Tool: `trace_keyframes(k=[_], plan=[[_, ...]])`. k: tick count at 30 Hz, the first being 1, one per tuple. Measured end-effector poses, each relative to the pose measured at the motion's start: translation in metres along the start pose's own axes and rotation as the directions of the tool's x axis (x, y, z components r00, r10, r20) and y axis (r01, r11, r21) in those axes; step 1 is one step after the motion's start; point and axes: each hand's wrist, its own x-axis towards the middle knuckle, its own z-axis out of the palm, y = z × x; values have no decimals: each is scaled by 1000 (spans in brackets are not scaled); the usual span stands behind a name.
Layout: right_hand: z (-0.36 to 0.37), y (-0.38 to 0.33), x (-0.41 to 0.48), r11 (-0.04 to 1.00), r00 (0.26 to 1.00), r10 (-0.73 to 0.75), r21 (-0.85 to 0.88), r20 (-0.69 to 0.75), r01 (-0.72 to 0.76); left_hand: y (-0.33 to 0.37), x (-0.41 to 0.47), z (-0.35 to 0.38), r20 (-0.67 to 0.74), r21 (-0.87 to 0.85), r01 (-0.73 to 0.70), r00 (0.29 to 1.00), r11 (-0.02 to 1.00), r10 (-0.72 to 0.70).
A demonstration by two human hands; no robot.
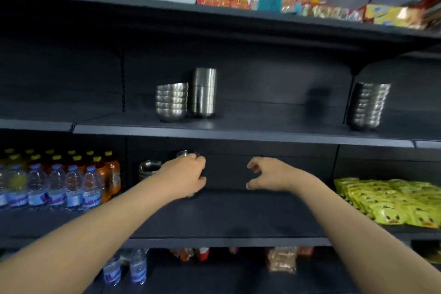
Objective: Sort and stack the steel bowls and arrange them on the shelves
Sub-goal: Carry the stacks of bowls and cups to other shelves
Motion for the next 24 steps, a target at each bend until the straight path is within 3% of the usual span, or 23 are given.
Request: trace_keyframes(k=[11,20,24], plan=[[-101,84,-93,999,988,-23,-41,-156,17,128,22,-68,-24,16,-28,999,999,28],[-159,162,-64,992,969,79,-75,-235,-100,171,110,-77,51,141,-67,997,988,61],[-175,203,-29,979,968,158,-93,-195,-179,183,173,-63,76,91,-134,989,987,128]])
